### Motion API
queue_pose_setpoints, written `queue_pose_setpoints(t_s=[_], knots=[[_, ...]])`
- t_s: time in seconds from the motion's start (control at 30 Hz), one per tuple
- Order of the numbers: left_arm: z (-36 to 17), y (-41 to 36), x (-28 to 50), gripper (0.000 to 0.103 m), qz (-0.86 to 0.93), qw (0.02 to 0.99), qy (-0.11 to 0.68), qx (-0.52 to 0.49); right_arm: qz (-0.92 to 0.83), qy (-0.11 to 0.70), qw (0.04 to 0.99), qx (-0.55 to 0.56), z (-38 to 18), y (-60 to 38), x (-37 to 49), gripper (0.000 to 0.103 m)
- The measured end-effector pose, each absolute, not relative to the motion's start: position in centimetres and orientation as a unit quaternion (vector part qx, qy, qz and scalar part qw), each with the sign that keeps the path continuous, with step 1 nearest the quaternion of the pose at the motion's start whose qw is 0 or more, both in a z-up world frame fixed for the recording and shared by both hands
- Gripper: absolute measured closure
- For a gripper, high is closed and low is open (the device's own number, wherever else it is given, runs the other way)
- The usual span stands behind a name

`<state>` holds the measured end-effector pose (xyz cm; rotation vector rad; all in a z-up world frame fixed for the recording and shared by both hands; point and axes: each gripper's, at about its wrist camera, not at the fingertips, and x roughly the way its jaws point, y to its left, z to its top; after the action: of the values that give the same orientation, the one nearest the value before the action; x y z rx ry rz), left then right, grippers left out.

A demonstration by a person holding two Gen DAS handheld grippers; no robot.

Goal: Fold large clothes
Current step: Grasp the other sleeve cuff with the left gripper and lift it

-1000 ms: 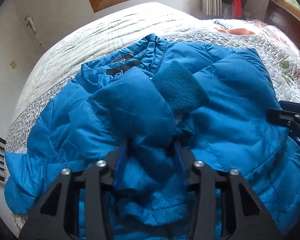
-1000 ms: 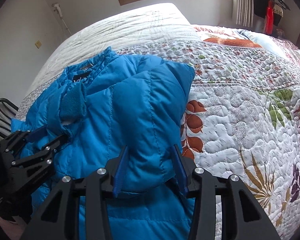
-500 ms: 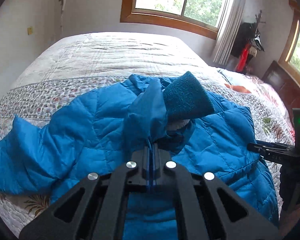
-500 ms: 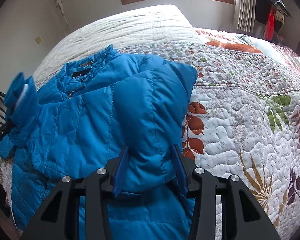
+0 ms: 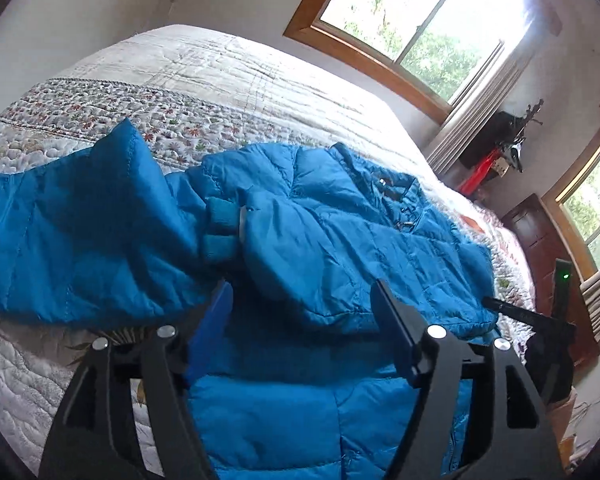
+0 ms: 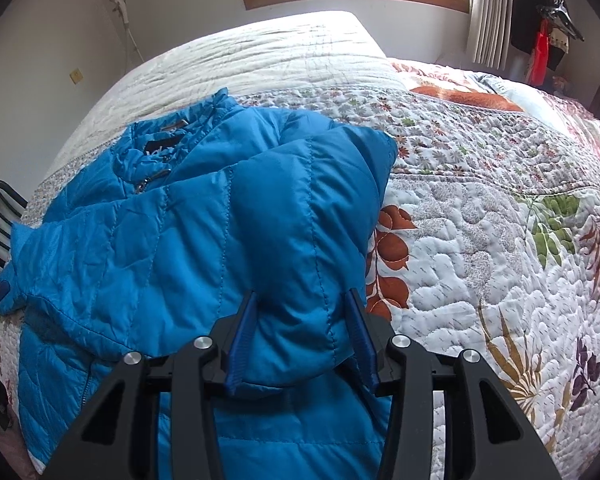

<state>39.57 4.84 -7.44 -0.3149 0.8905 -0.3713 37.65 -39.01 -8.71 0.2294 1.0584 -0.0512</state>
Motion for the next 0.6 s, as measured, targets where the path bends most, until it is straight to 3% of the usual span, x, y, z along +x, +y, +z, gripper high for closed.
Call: queue_pose_setpoints(t_s=[0.27,0.37,0.5,0.6], knots=[[-11.0,0.4,43.2,0.037,-0.105,0.877,0.468,-0.037,-0.021,0.51,0.853,0.112,-9.6,-39.3,38.1,0.055],[-12.7,-0.3,44.6,0.034,-0.095,0.874,0.476,-0.015,-0.015,0.507,0.852,0.128,-10.3,-40.0,38.4,0.054],[-11.7,-0.6,43.6,0.036,-0.089,0.882,0.463,0.017,-0.01,0.501,0.853,0.144,-9.7,-40.5,38.0,0.055],[-10.2,1.0,42.2,0.037,-0.085,0.888,0.451,-0.016,0.002,0.486,0.859,0.159,-7.9,-40.7,37.0,0.056]])
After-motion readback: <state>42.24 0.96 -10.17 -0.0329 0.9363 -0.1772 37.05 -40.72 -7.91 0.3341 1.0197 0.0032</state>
